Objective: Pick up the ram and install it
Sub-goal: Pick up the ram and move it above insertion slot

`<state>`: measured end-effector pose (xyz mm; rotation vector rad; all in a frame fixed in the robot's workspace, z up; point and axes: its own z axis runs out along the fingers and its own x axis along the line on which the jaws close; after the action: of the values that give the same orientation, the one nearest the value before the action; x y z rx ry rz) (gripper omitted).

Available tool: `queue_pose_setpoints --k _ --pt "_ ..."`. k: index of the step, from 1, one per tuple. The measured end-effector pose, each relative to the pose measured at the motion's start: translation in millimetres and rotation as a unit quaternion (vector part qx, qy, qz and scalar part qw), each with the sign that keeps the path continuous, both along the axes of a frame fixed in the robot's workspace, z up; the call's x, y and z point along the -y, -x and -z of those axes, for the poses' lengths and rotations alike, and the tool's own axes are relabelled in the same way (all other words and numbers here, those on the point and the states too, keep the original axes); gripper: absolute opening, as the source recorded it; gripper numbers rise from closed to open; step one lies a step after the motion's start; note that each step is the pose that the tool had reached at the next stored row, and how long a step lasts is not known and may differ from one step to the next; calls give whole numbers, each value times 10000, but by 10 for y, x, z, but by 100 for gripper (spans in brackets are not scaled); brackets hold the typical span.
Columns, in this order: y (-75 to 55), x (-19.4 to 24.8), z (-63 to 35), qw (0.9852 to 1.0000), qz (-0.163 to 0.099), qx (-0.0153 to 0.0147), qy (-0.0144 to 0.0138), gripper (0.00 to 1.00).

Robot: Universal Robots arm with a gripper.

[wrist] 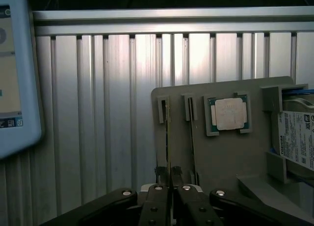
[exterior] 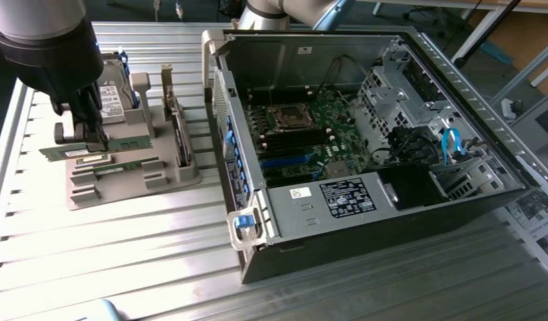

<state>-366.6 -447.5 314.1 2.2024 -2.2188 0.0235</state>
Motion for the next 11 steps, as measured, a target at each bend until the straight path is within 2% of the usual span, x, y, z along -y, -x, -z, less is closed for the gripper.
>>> queue_pose_setpoints --k 11 --pt "0 0 -27 10000 2 0 1 14"
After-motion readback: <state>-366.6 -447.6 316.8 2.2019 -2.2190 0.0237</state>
